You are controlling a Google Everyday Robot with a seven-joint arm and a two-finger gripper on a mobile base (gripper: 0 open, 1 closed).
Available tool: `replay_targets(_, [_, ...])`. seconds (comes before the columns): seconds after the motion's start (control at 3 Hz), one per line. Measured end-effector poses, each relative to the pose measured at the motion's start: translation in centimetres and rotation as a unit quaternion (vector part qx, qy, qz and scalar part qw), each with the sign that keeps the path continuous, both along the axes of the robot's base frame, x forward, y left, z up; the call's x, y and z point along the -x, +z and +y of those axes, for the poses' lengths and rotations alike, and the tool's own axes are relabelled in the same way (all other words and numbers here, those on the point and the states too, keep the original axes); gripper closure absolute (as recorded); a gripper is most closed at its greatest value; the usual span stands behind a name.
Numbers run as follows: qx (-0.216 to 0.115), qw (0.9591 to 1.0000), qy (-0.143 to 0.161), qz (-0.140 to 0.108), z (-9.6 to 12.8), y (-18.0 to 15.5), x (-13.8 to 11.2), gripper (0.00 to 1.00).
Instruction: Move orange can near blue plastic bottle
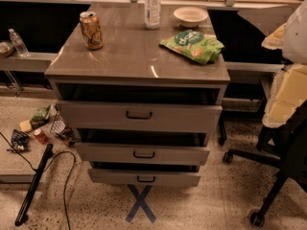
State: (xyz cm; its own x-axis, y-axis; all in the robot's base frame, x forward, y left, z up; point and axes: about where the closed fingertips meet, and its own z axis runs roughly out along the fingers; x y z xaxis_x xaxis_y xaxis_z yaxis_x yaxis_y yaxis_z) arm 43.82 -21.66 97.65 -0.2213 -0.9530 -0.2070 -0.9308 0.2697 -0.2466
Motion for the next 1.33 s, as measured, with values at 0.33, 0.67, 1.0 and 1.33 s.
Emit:
replay_targets(0.33, [0.0, 1.0, 0.0, 0.0, 0.0, 0.0, 0.0, 0.0])
replay_targets(0.67, [-0.025, 0.9996, -0.006, -0.008, 0.7, 0.1, -0.7, 0.0])
replay_targets(1.0, [-0.142, 0.9896, -0.013, -0.02, 4.8, -0.2, -4.6, 0.0])
replay_targets(1.33, [-0.329, 0.9429, -0.037, -0.039, 11.7, 1.4, -10.6, 0.0])
